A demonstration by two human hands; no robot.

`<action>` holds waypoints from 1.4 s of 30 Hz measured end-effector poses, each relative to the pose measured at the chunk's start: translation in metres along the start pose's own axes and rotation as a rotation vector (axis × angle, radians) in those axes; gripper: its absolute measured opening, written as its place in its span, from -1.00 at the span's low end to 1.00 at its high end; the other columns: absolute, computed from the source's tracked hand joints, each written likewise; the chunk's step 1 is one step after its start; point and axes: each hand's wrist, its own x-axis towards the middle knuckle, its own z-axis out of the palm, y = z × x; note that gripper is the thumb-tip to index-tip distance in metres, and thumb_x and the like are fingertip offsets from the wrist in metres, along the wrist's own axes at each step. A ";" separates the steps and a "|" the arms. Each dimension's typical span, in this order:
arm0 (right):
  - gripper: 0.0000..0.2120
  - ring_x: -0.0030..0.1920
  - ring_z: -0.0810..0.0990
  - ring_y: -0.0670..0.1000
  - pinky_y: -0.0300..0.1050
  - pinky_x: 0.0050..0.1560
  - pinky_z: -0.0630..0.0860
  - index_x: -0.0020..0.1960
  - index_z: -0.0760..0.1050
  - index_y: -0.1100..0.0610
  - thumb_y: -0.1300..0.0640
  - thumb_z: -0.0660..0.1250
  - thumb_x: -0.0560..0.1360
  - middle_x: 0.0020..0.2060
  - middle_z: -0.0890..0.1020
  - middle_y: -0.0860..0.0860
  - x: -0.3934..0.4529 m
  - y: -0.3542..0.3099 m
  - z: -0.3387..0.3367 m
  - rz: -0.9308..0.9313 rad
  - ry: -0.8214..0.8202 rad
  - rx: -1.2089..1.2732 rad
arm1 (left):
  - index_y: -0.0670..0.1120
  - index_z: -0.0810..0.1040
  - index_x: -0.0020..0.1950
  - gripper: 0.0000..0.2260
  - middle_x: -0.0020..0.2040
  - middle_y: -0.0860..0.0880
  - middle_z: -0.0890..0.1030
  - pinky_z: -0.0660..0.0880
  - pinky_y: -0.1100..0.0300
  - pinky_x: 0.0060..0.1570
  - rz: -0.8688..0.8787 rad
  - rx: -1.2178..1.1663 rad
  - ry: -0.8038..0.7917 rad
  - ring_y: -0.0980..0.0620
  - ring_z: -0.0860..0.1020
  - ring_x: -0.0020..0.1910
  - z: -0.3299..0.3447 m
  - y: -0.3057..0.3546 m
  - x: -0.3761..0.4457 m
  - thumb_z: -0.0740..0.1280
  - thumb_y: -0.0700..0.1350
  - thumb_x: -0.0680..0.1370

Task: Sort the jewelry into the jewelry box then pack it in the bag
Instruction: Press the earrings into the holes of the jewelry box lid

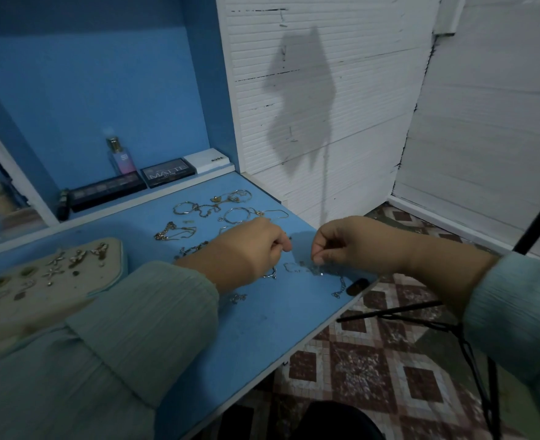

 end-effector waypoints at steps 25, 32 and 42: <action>-0.90 -0.11 0.52 -0.19 -0.40 -0.05 0.43 -0.11 0.62 0.00 0.19 0.39 0.44 -0.11 0.61 -0.12 -0.010 0.009 -0.013 0.068 -0.111 -0.159 | 0.01 0.50 0.23 -0.73 0.03 0.07 0.35 0.45 0.16 0.01 0.075 0.031 -0.036 0.01 0.50 -0.10 0.005 0.004 -0.006 0.12 -0.15 0.61; -0.87 -0.07 0.52 -0.18 -0.32 0.00 0.44 -0.19 0.57 -0.08 0.15 0.37 0.46 -0.16 0.58 -0.17 -0.002 0.007 -0.010 0.056 -0.104 -0.170 | -0.04 0.53 0.25 -0.70 -0.05 0.07 0.54 0.42 0.28 -0.18 0.010 -0.010 -0.072 0.05 0.56 -0.14 -0.001 0.004 -0.006 0.11 -0.20 0.61; -0.87 -0.04 0.51 -0.15 -0.38 -0.11 0.38 0.01 0.61 0.03 0.11 0.35 0.48 -0.05 0.60 -0.12 0.036 0.001 -0.010 0.043 -0.077 -0.209 | 0.00 0.54 0.23 -0.76 0.22 0.02 0.49 0.29 0.38 0.01 -0.101 -0.121 -0.155 0.10 0.46 0.11 -0.015 -0.013 -0.006 0.17 -0.15 0.62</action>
